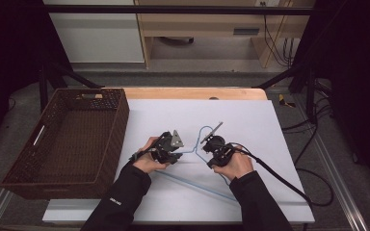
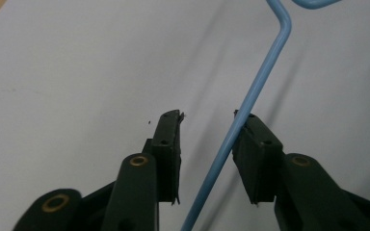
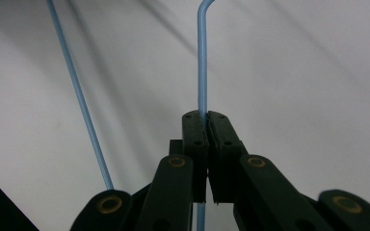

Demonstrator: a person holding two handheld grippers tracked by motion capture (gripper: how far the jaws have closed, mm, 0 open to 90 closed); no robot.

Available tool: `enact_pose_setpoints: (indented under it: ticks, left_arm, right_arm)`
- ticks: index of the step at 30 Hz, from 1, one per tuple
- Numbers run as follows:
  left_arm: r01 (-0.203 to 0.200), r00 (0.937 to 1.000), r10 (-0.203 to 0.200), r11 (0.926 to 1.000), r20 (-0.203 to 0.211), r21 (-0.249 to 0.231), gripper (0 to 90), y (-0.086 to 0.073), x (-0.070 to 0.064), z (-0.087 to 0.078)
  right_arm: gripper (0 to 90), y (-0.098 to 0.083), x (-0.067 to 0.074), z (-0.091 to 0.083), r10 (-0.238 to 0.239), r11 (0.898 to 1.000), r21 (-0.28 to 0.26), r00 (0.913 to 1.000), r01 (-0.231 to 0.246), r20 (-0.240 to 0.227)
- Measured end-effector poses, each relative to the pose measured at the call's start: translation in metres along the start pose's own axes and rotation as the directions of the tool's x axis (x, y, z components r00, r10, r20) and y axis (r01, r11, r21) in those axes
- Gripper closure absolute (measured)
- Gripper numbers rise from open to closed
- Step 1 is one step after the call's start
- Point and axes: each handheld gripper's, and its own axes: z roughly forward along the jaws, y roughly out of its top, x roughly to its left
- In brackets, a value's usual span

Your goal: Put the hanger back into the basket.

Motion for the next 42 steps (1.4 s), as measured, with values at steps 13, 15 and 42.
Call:
enact_pose_setpoints:
  ticks: [13, 15, 42]
  left_arm:
    - [-0.079, 0.9968, 0.079, 0.9969, -0.012, -0.003, 79.2, 0.002, -0.005, 0.002]
    - [-0.098, 0.9950, 0.098, 0.9952, -0.021, 0.002, 79.9, 0.003, -0.006, 0.000]
    - [-0.248, 0.9682, 0.246, 0.9682, 0.046, 0.036, 87.2, 0.014, -0.019, -0.035]
  right_arm:
    - [87.7, 0.000, 0.000, -0.001, 0.003, 1.000, -0.006, 1.0000, -0.003, 0.002]
    - [87.7, 0.000, -0.001, -0.002, -0.007, 1.000, -0.014, 1.0000, 0.007, 0.003]
    - [84.1, -0.010, -0.003, -0.027, -0.065, 0.996, -0.061, 0.9976, 0.064, -0.022]
